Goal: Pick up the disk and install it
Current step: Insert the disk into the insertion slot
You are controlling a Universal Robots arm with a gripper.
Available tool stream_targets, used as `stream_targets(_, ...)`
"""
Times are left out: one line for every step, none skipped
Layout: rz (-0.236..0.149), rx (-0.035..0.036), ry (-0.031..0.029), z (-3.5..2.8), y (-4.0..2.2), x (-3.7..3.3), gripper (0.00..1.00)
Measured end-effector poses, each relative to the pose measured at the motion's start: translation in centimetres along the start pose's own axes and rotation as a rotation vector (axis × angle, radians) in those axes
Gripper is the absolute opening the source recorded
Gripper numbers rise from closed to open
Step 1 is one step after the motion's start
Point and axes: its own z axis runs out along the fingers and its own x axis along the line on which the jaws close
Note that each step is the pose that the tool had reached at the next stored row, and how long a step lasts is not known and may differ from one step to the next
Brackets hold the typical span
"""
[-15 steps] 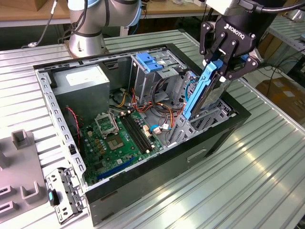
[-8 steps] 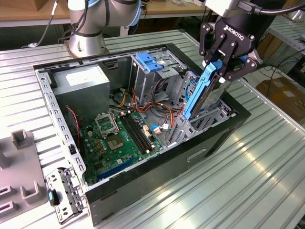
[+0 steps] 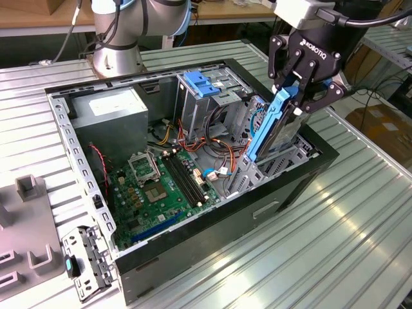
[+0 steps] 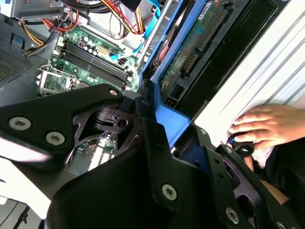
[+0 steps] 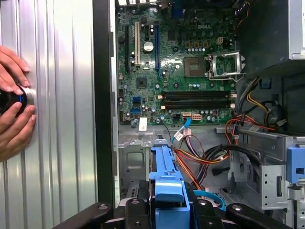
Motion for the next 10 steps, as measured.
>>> stream_targets(0.0, 0.0, 0.0, 0.12, 0.0, 0.0, 0.37)
stream_targets(0.0, 0.0, 0.0, 0.25, 0.0, 0.0, 0.37)
stream_targets(0.0, 0.0, 0.0, 0.37, 0.0, 0.0, 0.37)
stream_targets(0.0, 0.0, 0.0, 0.44, 0.0, 0.0, 0.37)
stream_targets(0.0, 0.0, 0.0, 0.49, 0.0, 0.0, 0.37)
stream_targets(0.0, 0.0, 0.0, 0.52, 0.0, 0.0, 0.37)
stream_targets(0.0, 0.0, 0.0002, 0.52, 0.0, 0.0, 0.37)
stream_targets(0.0, 0.0, 0.0003, 0.52, 0.0, 0.0, 0.37)
stream_targets(0.0, 0.0, 0.0, 0.53, 0.0, 0.0, 0.37)
stream_targets(0.0, 0.0, 0.0001, 0.54, 0.0, 0.0, 0.37)
